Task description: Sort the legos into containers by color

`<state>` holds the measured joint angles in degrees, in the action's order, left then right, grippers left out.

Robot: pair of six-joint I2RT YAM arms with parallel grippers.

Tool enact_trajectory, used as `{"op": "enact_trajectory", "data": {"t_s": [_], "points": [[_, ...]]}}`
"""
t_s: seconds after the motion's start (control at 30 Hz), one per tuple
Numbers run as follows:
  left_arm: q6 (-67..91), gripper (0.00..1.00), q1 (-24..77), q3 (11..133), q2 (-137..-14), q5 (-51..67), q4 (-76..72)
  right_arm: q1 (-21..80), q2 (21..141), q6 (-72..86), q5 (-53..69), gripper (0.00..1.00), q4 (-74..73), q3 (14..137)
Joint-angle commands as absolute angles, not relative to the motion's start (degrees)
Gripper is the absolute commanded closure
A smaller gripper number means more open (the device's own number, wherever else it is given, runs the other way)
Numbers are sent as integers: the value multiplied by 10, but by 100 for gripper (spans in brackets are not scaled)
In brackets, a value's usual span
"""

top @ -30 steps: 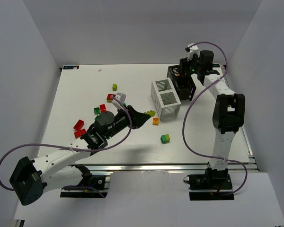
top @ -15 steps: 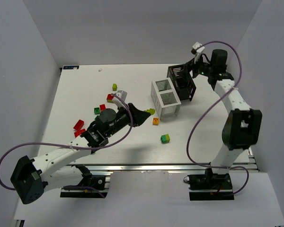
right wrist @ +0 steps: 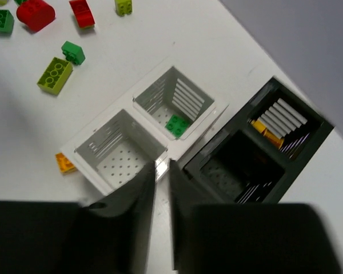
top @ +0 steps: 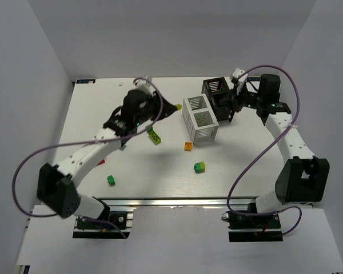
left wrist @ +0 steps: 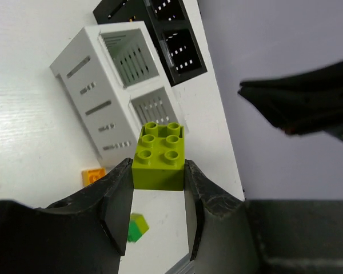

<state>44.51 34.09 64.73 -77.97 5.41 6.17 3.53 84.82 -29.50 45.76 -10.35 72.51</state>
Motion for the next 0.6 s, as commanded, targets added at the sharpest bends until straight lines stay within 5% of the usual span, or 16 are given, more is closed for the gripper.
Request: {"op": "enact_trajectory", "data": {"t_s": [0.0,0.23,0.57], "points": [[426,75,338,761,-861,98,198,36,840,-297,413,85,-178,768],[408,79,338,953,-1004,98,322,54,894,-351,400,89,-324,887],[404,80,338,1016,-1058,98,352,152,1061,-445,318,94,-561,1112]]}}
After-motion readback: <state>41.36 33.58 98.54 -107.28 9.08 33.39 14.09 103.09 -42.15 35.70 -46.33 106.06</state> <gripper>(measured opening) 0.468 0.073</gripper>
